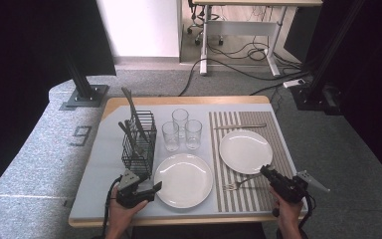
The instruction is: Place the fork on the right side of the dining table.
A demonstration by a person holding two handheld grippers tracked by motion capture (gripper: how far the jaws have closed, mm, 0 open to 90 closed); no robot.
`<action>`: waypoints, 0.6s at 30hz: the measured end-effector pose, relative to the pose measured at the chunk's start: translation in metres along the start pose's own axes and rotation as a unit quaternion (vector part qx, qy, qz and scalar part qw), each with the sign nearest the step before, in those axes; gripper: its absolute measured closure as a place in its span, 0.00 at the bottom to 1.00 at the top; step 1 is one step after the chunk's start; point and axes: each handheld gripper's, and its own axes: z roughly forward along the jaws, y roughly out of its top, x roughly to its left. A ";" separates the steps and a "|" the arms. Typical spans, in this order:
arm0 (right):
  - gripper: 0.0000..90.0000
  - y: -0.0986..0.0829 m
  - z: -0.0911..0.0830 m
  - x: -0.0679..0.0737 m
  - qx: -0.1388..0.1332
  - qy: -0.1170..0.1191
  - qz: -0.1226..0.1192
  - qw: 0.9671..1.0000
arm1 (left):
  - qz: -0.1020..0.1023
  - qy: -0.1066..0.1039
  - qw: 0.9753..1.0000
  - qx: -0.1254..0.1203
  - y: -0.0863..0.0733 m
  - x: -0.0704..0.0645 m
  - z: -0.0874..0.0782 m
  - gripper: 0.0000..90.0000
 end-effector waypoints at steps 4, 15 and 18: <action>0.78 -0.001 0.000 -0.002 0.002 -0.009 -0.003 1.000 | 0.001 0.000 1.000 0.000 0.000 0.000 0.000 0.35; 0.79 -0.003 -0.003 -0.008 0.008 -0.026 -0.008 1.000 | 0.002 -0.001 1.000 0.000 0.001 -0.001 0.000 0.35; 0.79 -0.004 -0.003 -0.008 0.009 -0.029 -0.010 1.000 | 0.003 -0.001 1.000 0.001 0.001 -0.001 0.001 0.35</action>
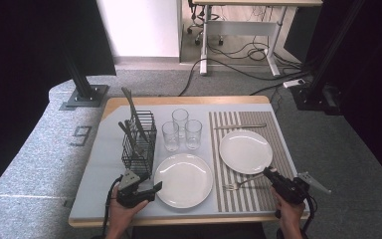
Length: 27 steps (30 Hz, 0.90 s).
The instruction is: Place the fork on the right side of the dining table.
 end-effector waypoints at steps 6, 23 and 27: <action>0.80 -0.001 -0.001 -0.001 0.002 -0.004 0.002 1.000 | 0.000 -0.001 1.000 0.000 0.000 0.000 0.000 0.35; 0.77 -0.008 -0.005 -0.006 0.005 -0.016 0.016 1.000 | 0.002 -0.001 1.000 0.000 0.000 -0.001 0.001 0.35; 0.77 -0.009 -0.004 -0.007 0.006 -0.019 0.018 1.000 | 0.002 -0.001 1.000 0.000 0.000 -0.001 0.001 0.35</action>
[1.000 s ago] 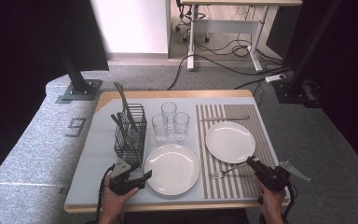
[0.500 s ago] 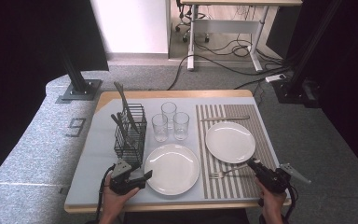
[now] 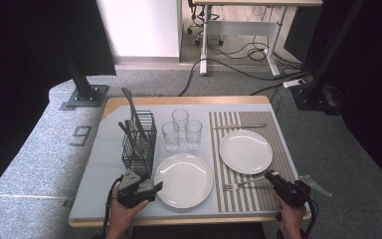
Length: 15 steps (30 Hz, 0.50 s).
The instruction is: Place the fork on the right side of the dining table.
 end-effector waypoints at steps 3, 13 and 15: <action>0.76 0.000 0.000 -0.001 0.002 -0.001 0.003 1.000 | 0.000 0.000 1.000 0.000 0.000 0.000 0.000 0.35; 0.74 -0.002 -0.001 -0.002 0.008 -0.012 0.009 1.000 | 0.000 0.001 1.000 -0.001 0.000 0.000 -0.001 0.35; 0.74 -0.002 -0.001 -0.002 0.011 -0.014 0.014 1.000 | 0.001 0.000 1.000 -0.001 0.000 0.000 0.000 0.35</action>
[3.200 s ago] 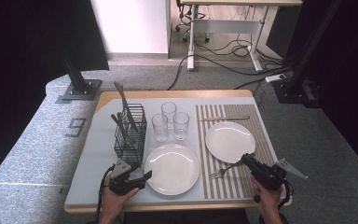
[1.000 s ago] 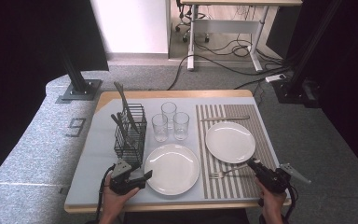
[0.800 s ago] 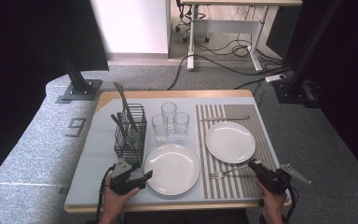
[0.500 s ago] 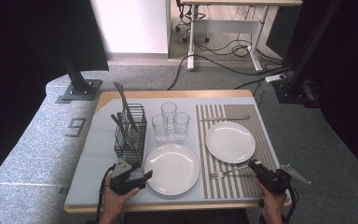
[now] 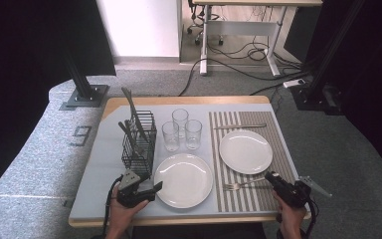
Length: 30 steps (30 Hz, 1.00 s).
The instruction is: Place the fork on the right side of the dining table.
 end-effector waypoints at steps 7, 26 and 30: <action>0.72 -0.001 0.001 -0.004 0.012 -0.006 0.019 1.000 | 0.000 0.000 1.000 0.000 0.000 0.000 0.000 0.35; 0.69 0.000 0.001 -0.006 0.029 -0.021 0.038 0.999 | 0.000 0.000 1.000 -0.001 0.000 0.000 0.000 0.35; 0.68 0.000 0.001 -0.005 0.036 -0.034 0.041 0.998 | 0.001 0.000 1.000 0.000 0.000 0.000 0.000 0.35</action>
